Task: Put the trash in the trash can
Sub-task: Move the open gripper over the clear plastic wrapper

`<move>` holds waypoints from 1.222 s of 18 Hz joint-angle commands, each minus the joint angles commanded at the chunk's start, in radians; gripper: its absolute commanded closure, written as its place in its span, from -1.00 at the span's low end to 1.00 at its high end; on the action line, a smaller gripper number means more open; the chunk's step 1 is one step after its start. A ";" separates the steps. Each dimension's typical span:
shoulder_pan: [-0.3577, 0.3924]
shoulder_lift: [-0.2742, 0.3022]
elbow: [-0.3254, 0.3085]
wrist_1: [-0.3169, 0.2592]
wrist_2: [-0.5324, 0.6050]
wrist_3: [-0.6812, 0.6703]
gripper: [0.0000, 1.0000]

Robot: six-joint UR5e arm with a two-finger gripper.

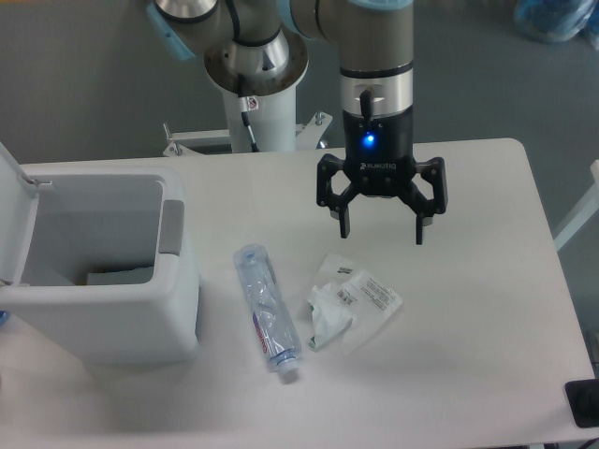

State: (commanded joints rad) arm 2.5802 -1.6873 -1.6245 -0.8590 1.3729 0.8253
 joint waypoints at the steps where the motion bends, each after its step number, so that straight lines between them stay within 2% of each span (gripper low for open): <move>1: 0.000 0.000 -0.002 0.000 0.008 0.000 -1.00; 6: -0.003 -0.011 0.000 0.000 0.032 -0.005 -1.00; 10: -0.005 -0.051 -0.002 0.093 0.029 -0.005 -1.00; 11: -0.005 -0.058 -0.003 0.100 0.031 -0.012 -1.00; 17: -0.006 -0.087 -0.025 0.101 0.028 -0.026 -1.00; 22: -0.011 -0.163 0.018 0.101 0.022 -0.012 -1.00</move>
State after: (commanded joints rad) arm 2.5694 -1.8499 -1.6061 -0.7578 1.3944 0.8130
